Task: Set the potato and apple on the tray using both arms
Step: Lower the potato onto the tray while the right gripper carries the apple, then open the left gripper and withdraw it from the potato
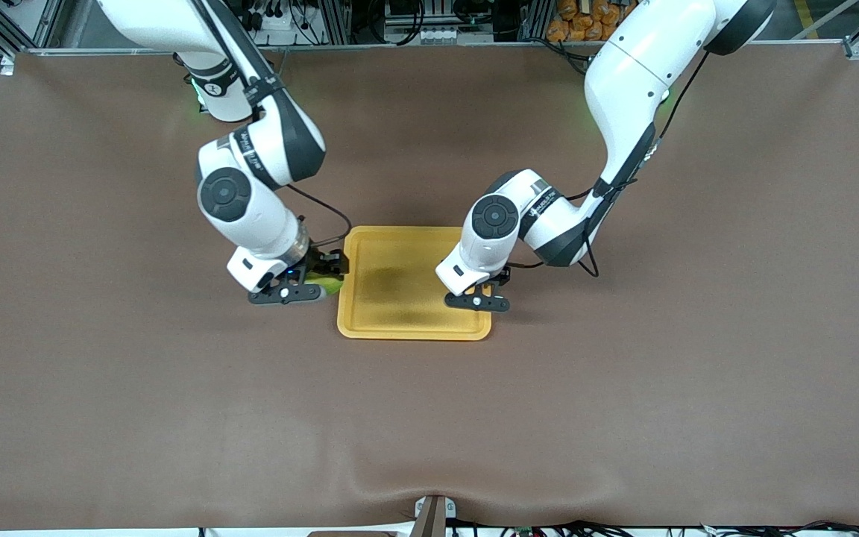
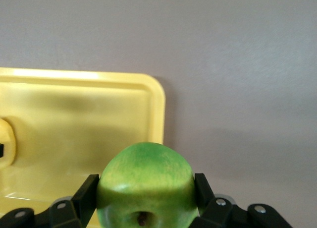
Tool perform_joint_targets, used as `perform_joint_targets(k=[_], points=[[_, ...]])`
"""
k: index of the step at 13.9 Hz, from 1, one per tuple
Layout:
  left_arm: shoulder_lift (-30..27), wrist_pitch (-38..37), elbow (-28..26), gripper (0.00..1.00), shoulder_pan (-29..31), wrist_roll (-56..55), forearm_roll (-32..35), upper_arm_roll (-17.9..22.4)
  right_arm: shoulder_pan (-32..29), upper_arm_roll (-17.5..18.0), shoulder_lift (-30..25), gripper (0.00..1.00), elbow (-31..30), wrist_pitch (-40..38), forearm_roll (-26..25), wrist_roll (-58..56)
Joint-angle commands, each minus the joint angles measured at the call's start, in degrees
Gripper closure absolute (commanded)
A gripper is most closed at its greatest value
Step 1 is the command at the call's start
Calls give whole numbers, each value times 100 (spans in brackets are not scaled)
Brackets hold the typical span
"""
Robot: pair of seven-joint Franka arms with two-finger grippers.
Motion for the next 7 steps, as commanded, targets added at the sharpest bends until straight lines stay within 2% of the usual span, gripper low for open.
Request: perform_joint_targets(k=[1, 7], points=[[-46, -123, 195, 0, -24, -129, 176, 58, 272, -69, 393, 100, 410, -4, -16, 438], [-810, -754, 195, 0, 573, -103, 185, 41, 518, -69, 1061, 100, 728, 4, -16, 622]])
